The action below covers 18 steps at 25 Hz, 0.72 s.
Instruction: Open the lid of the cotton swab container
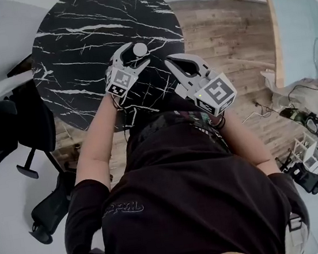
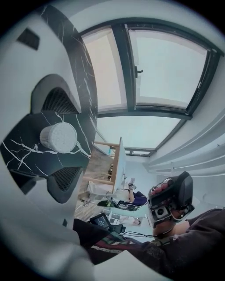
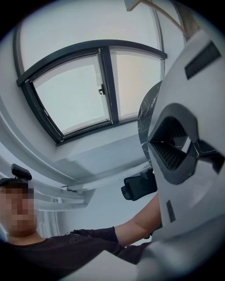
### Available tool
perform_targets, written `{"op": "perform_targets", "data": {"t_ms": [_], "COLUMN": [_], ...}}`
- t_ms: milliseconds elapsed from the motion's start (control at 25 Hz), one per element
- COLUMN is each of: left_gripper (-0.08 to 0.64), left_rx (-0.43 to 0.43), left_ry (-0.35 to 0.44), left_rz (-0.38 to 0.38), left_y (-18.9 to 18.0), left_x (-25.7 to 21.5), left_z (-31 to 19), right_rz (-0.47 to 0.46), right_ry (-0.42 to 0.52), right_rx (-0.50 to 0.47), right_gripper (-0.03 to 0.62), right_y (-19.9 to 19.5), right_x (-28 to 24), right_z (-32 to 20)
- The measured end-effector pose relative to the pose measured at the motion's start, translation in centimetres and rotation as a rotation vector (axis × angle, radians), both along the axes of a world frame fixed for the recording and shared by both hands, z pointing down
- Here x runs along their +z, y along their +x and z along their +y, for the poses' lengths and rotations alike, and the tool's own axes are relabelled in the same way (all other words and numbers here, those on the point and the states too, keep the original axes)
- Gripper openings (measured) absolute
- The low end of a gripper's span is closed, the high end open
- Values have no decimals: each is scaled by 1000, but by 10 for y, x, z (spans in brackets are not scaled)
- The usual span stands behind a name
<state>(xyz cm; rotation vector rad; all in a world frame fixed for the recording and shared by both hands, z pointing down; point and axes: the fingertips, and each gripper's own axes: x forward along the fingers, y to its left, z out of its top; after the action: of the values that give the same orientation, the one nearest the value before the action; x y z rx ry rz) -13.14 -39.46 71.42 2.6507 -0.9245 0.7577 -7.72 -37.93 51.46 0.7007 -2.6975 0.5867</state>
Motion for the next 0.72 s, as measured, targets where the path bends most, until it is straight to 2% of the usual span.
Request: {"op": "perform_targets", "data": {"t_ms": [280,720], "left_gripper": [373,373], "left_rx": [-23,-18], "left_ry": [-59,-98], "left_rz": [-51,-122], "left_y": [-1,3], "left_x": [42,79], "left_z": [-5,-9], "right_rz": [16,30], "right_ry": [-23,-44], "right_rx": [18,22], "right_gripper": [21,23], "right_y": [11,23], "right_x": [8,17], "right_z": [-4,-4]}}
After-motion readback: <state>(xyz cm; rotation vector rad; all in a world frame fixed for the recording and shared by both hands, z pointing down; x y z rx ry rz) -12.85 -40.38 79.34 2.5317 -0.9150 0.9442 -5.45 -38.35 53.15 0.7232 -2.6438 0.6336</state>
